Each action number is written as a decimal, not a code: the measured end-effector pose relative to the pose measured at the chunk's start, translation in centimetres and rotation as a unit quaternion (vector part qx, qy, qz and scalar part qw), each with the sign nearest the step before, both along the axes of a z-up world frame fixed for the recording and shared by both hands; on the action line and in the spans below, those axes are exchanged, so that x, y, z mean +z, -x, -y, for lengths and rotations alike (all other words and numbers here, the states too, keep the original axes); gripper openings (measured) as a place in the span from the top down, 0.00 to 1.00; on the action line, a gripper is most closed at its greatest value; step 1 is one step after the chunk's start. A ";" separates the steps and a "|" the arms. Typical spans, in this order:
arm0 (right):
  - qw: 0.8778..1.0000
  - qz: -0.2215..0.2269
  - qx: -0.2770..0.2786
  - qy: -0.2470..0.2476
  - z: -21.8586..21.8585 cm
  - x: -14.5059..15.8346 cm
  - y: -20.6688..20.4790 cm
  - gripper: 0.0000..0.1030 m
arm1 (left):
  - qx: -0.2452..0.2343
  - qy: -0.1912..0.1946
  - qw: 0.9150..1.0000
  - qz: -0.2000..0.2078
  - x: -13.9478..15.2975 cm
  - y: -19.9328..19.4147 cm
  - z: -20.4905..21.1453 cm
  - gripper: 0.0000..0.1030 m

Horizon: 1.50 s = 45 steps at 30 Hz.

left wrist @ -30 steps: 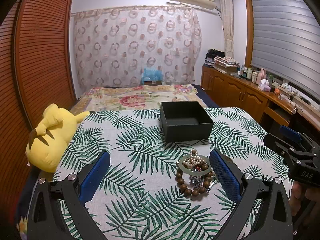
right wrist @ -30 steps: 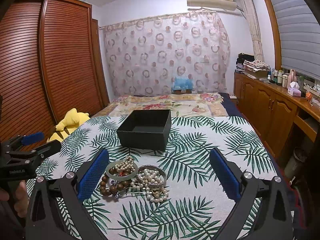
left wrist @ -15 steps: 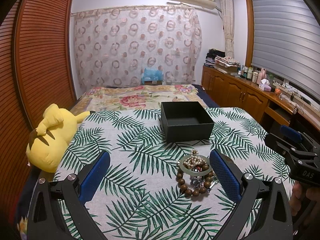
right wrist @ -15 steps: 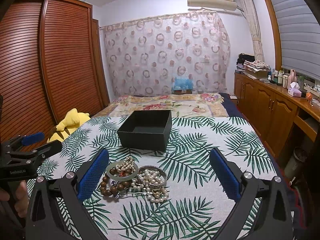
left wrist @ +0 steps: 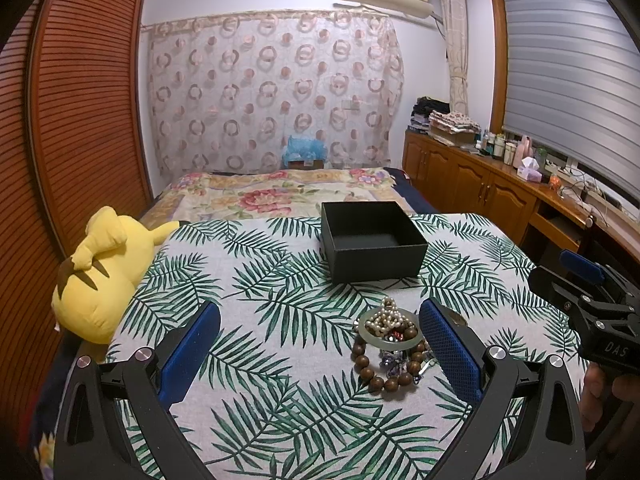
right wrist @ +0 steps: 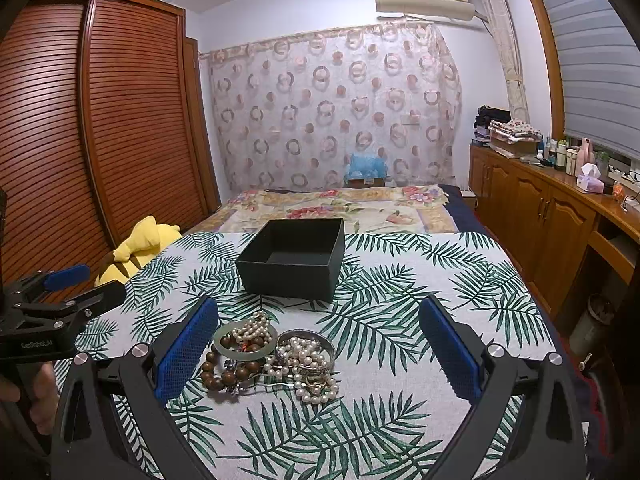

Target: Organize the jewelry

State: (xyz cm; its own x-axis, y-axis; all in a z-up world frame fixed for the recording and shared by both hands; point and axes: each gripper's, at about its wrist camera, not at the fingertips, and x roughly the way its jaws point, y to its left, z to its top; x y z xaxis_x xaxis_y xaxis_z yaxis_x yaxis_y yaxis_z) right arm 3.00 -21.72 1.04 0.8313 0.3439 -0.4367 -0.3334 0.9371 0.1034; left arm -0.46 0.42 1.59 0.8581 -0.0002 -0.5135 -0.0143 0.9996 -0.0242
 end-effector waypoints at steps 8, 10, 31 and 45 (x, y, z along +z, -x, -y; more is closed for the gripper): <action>1.000 0.000 0.000 0.000 0.0 0.0 0.1 0.02 | 0.000 0.000 1.000 0.000 0.0 0.0 0.0 0.06; 1.000 0.000 0.000 -0.001 0.0 -0.1 0.1 0.02 | 0.000 0.001 1.000 0.000 0.0 0.0 0.0 0.06; 1.000 -0.001 0.000 -0.001 0.0 -0.3 -0.1 0.02 | -0.002 0.002 1.000 -0.007 -1.0 -0.3 0.5 0.06; 0.997 -0.061 0.050 0.014 0.0 -3.9 -2.6 0.08 | -0.037 0.017 0.997 -0.062 -5.4 -2.7 0.0 0.06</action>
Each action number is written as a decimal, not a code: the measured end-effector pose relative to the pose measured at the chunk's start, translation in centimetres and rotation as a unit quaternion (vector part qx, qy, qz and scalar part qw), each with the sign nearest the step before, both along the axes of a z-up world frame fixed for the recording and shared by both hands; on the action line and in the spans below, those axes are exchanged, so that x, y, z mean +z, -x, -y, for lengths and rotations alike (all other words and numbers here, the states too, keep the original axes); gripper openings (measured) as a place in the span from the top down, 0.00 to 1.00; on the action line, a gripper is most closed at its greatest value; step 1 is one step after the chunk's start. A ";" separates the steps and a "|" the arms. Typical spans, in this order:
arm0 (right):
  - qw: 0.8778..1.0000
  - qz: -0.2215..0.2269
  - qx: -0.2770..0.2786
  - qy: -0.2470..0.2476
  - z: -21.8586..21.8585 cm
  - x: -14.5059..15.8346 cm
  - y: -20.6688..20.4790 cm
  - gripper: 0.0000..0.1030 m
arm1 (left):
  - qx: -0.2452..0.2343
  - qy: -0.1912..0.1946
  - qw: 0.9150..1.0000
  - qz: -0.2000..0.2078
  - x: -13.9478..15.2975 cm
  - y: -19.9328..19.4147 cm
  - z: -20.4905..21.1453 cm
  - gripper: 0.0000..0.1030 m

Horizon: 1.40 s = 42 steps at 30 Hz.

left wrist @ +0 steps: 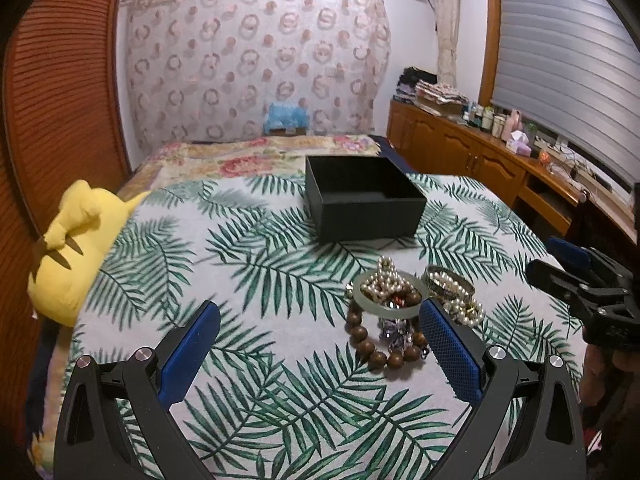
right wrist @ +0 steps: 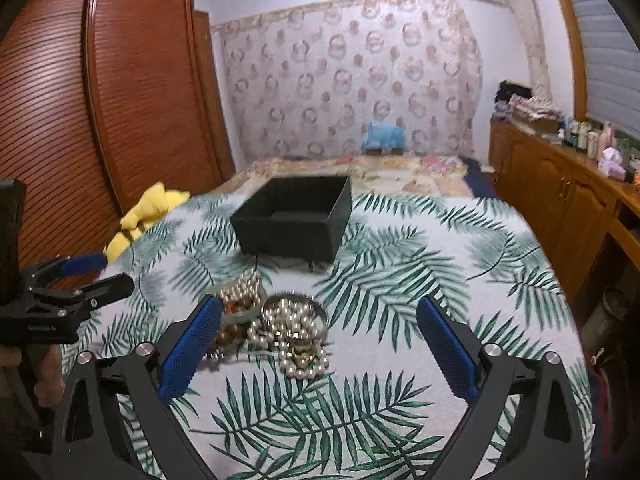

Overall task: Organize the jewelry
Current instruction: 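Grasp the silver bangle with the right tool while the left tool grasps the jade bangle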

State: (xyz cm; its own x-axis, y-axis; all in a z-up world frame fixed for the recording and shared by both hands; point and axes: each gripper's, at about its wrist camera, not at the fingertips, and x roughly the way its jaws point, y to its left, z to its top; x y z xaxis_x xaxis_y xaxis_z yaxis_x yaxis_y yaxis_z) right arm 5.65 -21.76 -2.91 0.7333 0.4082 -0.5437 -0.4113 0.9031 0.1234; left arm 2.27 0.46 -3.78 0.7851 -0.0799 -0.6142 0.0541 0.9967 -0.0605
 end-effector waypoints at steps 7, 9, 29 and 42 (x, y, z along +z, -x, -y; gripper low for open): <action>0.997 -0.062 0.046 0.020 -1.1 -2.8 -3.1 0.20 | -0.021 0.005 0.999 -0.023 -1.7 -0.9 0.0 0.06; 0.995 -0.078 0.056 0.019 -1.3 -3.4 -3.9 0.22 | -0.027 0.008 0.999 -0.031 -2.2 -1.0 0.0 0.06; 0.985 -0.139 0.104 0.021 -3.7 -5.5 -7.5 0.39 | -0.087 -0.005 0.994 -0.064 -3.3 -4.3 1.7 0.07; 0.991 -0.100 0.081 0.024 -1.0 -3.5 -6.3 0.39 | -0.137 0.028 0.983 -0.118 -4.4 -8.6 3.9 0.20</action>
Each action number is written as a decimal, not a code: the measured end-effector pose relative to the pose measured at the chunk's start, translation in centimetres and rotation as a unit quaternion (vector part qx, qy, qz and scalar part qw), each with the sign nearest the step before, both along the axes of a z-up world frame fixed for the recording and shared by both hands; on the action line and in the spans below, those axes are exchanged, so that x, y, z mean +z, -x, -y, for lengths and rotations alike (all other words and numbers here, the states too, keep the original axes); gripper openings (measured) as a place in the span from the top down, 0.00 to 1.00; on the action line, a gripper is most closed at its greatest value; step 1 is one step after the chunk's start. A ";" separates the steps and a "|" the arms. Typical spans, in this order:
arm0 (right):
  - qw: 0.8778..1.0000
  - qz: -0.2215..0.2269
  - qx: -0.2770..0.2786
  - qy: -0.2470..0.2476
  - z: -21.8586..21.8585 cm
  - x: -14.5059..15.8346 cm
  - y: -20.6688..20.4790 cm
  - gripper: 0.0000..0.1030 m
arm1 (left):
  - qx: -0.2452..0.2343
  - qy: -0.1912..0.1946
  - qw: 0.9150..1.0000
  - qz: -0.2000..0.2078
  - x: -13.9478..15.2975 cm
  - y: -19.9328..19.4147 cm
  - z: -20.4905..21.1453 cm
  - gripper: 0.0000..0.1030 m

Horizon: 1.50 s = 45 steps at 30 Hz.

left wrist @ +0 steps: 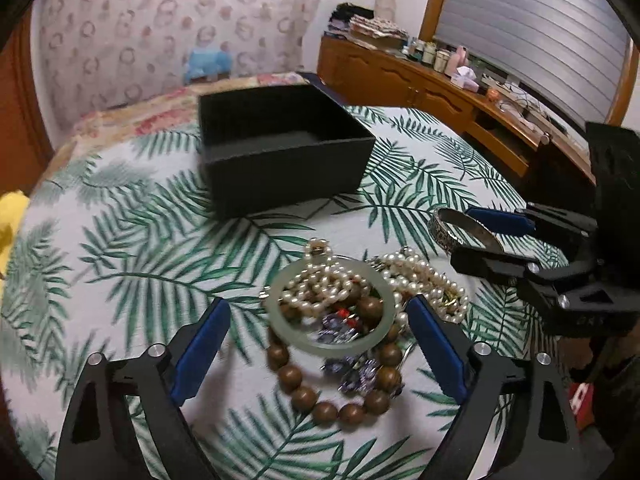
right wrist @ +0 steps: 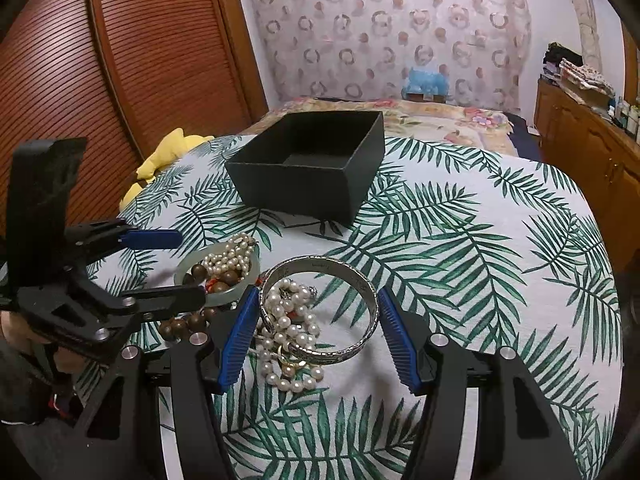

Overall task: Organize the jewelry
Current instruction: 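Grasp the silver bangle with the right tool while the left tool grasps the jade bangle, then lower both bangles into the black box and open both tools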

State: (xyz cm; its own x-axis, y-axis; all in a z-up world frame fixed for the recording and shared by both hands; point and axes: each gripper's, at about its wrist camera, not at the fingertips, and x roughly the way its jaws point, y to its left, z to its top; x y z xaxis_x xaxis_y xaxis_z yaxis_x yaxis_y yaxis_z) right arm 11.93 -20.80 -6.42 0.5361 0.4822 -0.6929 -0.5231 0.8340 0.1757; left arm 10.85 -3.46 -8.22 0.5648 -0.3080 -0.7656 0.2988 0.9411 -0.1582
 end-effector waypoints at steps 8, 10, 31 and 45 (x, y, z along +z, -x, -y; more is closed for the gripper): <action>1.000 -0.005 -0.005 0.000 0.3 -0.6 0.0 0.39 | -0.006 -0.006 1.000 -0.017 -0.9 -1.3 0.7 0.23; 1.000 -0.005 -0.006 0.000 0.3 -0.8 0.0 0.39 | -0.008 -0.008 1.000 -0.016 -1.0 -1.6 1.0 0.23; 1.000 0.015 -0.005 0.009 0.0 0.9 -1.1 0.39 | 0.023 0.008 0.998 0.060 2.6 -1.4 -0.6 0.33; 0.997 0.066 0.021 0.023 -4.8 4.6 -7.6 0.39 | 0.061 -0.007 0.993 0.098 5.5 -2.3 -4.1 0.33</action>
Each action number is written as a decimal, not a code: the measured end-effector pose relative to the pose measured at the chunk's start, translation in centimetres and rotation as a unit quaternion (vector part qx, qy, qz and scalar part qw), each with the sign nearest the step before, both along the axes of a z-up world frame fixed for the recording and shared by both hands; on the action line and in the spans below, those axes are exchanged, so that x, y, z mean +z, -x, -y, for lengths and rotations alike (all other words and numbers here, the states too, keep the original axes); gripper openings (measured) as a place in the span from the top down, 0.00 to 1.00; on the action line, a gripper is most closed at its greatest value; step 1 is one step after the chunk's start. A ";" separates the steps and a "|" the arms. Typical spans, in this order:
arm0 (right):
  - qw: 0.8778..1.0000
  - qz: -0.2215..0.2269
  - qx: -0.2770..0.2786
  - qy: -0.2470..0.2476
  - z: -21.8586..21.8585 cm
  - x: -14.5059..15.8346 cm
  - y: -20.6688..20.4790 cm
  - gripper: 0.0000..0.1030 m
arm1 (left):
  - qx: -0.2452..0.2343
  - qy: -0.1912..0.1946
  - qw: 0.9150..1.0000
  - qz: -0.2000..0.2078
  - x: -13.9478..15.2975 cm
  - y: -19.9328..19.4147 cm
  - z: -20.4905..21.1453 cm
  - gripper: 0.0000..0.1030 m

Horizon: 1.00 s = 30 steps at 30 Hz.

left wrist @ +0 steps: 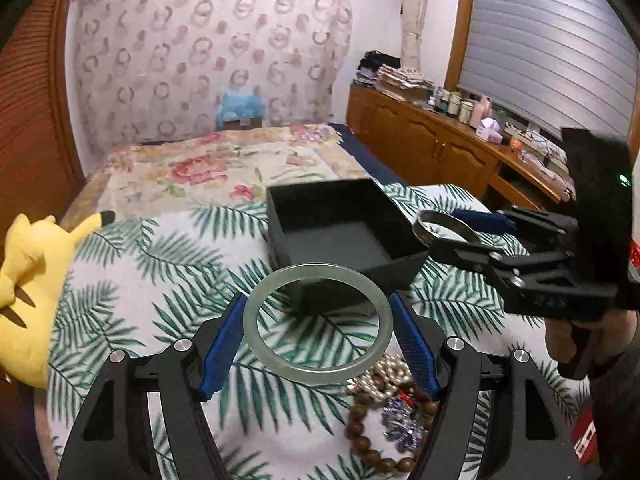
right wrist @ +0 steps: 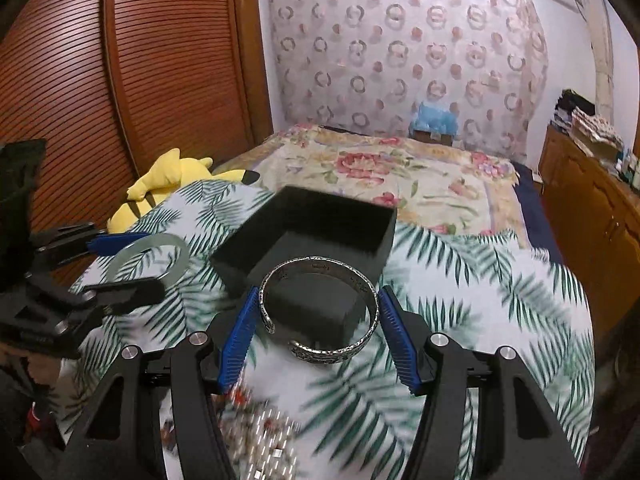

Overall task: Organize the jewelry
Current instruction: 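Lower both bangles into the black box and open both tools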

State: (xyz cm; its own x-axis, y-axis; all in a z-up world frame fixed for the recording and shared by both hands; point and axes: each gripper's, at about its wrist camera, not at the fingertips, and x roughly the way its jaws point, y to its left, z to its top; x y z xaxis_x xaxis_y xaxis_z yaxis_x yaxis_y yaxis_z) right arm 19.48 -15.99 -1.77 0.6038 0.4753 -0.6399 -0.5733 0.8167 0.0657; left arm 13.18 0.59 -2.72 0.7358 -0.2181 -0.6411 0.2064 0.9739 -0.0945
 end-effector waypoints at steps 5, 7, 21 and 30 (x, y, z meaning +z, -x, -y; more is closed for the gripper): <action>1.000 0.001 0.003 0.009 -1.3 -0.2 -2.8 0.39 | 0.011 -0.004 1.000 0.016 1.1 -0.6 -0.9 0.33; 1.000 -0.005 0.007 0.007 -1.6 -0.4 -3.8 0.39 | 0.014 -0.004 1.000 0.019 1.4 -0.9 -1.1 0.33; 0.998 -0.027 0.011 -0.047 -0.4 -0.2 -5.8 0.31 | 0.019 -0.013 1.000 0.016 1.7 -3.9 -0.2 0.33; 0.999 -0.022 -0.019 -0.032 2.4 -0.9 -3.1 0.31 | 0.017 -0.036 0.999 -0.009 -0.2 -7.9 2.0 0.33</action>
